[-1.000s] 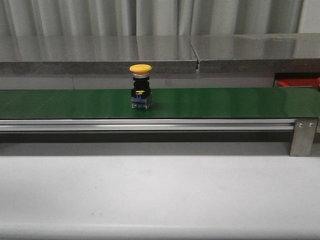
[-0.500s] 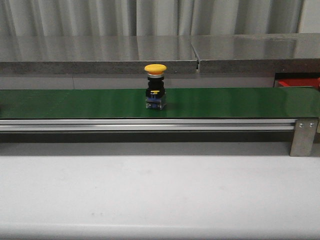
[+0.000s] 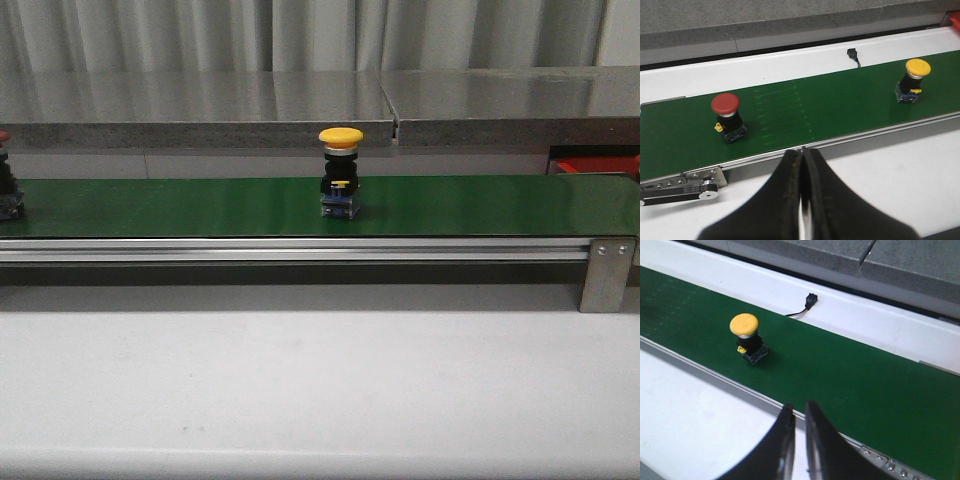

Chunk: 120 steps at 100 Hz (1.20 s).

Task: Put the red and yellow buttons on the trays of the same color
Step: 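Lower the right gripper toward the yellow button carried along the belt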

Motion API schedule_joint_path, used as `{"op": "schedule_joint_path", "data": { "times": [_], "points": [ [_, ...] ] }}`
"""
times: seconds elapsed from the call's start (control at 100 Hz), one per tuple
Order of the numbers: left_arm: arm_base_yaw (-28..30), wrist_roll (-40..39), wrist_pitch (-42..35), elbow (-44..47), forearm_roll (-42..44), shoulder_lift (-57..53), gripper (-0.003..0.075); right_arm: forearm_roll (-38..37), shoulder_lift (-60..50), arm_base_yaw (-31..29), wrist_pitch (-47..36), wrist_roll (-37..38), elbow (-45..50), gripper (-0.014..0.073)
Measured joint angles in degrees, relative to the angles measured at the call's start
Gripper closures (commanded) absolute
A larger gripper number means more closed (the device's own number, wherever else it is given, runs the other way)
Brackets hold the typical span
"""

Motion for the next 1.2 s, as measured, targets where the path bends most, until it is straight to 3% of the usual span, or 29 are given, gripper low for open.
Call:
{"op": "schedule_joint_path", "data": {
  "times": [0.09,0.24,0.76,1.2],
  "points": [
    [0.00,0.00,0.00,0.00,-0.09,0.00,0.0741,-0.11,4.25,0.25,1.49,0.00,-3.10,0.0133],
    [0.00,0.00,0.00,0.00,-0.09,0.00,0.0741,-0.48,10.04,0.25,4.14,0.00,-7.57,0.0021],
    [0.00,0.00,0.00,0.00,-0.09,0.00,0.0741,-1.37,27.79,3.27,10.17,-1.99,-21.82,0.0019],
    [0.00,0.00,0.00,0.00,-0.13,0.00,0.0741,-2.10,40.40,6.67,9.13,-5.62,-27.39,0.0019]
  ]
}}
